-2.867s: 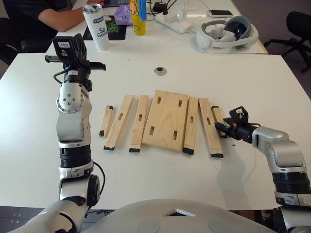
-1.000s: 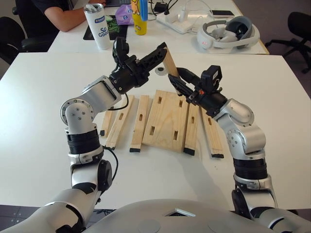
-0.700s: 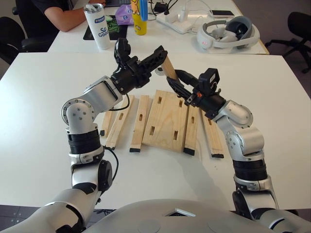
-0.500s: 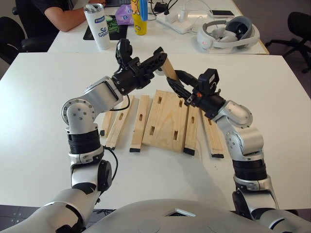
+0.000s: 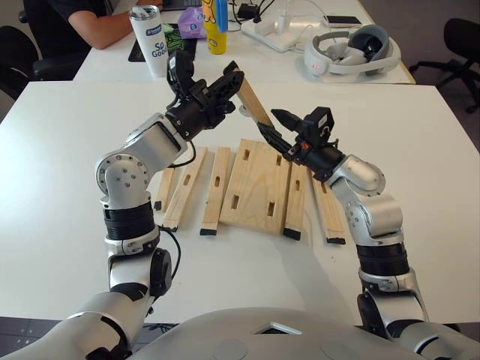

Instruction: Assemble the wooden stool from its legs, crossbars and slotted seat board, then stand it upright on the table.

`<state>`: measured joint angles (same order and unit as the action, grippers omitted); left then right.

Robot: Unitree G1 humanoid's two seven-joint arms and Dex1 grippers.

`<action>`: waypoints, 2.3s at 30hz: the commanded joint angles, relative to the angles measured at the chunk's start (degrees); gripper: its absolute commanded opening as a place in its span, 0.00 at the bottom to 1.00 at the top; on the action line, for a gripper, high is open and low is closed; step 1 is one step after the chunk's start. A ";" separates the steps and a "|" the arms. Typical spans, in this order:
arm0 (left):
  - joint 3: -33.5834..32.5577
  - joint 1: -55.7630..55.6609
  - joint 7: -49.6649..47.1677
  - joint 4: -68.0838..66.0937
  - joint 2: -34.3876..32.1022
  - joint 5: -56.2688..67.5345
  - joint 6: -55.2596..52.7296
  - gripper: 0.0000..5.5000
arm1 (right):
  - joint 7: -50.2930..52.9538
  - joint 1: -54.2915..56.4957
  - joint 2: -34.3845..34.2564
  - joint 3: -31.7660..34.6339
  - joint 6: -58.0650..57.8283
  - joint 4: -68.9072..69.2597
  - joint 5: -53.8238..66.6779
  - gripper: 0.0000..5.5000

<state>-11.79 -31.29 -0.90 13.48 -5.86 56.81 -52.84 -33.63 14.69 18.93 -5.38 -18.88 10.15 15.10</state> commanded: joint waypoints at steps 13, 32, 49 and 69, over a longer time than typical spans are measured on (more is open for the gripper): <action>-0.56 20.13 -5.14 13.28 -1.82 -5.45 1.52 0.08 | 8.92 -2.93 2.58 6.24 -0.72 -10.06 -6.48 0.38; 1.83 24.41 -3.37 11.89 -3.45 -10.65 1.62 0.08 | 9.89 -2.76 1.18 5.04 -3.22 -8.45 -6.28 0.38; 1.99 25.59 -4.08 11.51 -2.77 -13.96 2.07 0.08 | 9.41 -2.51 1.19 3.81 -2.97 -7.81 -6.47 0.38; 22.17 38.41 -11.08 15.94 0.13 -37.73 6.59 0.08 | 5.93 0.87 3.06 -2.52 -4.50 -5.15 -10.42 0.38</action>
<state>8.63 0.27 -9.96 32.90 -5.94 21.11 -41.15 -27.13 14.46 21.29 -7.22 -22.57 4.20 5.43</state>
